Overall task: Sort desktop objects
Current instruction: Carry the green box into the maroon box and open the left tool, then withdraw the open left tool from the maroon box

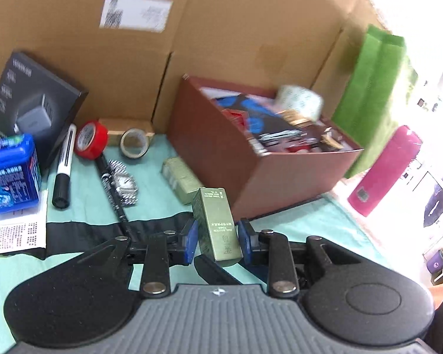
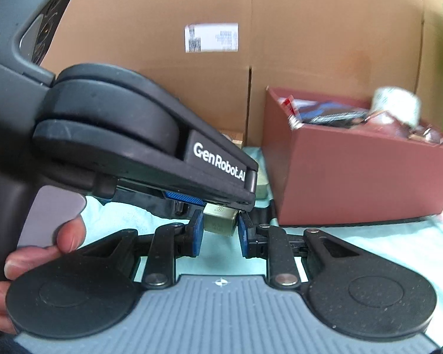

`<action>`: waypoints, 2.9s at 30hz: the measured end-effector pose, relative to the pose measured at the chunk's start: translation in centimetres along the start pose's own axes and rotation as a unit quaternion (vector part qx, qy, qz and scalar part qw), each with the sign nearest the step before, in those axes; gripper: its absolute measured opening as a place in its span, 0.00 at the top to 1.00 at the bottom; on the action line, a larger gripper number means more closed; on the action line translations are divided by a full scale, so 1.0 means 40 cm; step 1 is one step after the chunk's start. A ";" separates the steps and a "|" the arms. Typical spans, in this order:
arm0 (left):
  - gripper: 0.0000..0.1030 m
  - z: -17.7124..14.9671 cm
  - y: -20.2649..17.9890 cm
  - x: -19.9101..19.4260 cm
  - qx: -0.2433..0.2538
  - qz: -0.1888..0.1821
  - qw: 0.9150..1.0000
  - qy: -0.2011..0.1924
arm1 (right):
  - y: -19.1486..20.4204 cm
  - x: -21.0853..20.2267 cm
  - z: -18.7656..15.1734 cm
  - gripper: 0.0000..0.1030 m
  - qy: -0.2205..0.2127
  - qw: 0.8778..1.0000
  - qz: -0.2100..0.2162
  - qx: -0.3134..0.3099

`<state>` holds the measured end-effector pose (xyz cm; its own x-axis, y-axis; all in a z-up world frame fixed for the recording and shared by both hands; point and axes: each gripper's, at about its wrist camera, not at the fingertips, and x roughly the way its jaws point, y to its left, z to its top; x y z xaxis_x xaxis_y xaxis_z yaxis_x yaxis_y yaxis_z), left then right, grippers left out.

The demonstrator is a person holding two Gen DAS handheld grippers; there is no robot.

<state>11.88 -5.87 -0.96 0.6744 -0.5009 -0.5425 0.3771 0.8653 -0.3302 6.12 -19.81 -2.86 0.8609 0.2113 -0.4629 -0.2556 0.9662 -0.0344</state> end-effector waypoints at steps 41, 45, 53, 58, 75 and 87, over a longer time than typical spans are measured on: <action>0.70 0.211 -0.242 0.232 0.105 -0.060 0.991 -0.051 | -0.378 0.113 0.125 0.77 -0.115 0.988 -0.094 0.032; 0.30 0.212 -0.229 0.225 0.092 -0.063 0.992 -0.055 | -0.383 0.135 0.122 0.77 -0.116 0.988 -0.095 0.028; 0.03 0.185 -0.216 0.136 0.080 -0.076 0.987 -0.113 | -0.368 0.121 0.123 0.36 -0.144 0.980 -0.137 -0.015; 0.03 0.147 -0.213 0.091 0.086 -0.061 0.987 -0.123 | -0.343 0.114 0.115 0.10 -0.137 0.978 -0.158 -0.026; 0.03 -0.014 -0.107 -0.068 0.021 -0.036 0.993 -0.109 | -0.169 -0.043 0.033 0.09 -0.125 0.987 -0.097 -0.011; 0.03 -0.093 0.012 -0.145 -0.056 -0.009 0.994 -0.092 | -0.052 -0.045 0.012 0.09 -0.099 0.993 -0.034 -0.049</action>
<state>5.81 -2.62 -0.84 0.7771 -0.4950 -0.3887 0.3233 0.8439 -0.4282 5.32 -22.12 -1.55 0.9448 0.1795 -0.2740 -0.2262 0.9625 -0.1497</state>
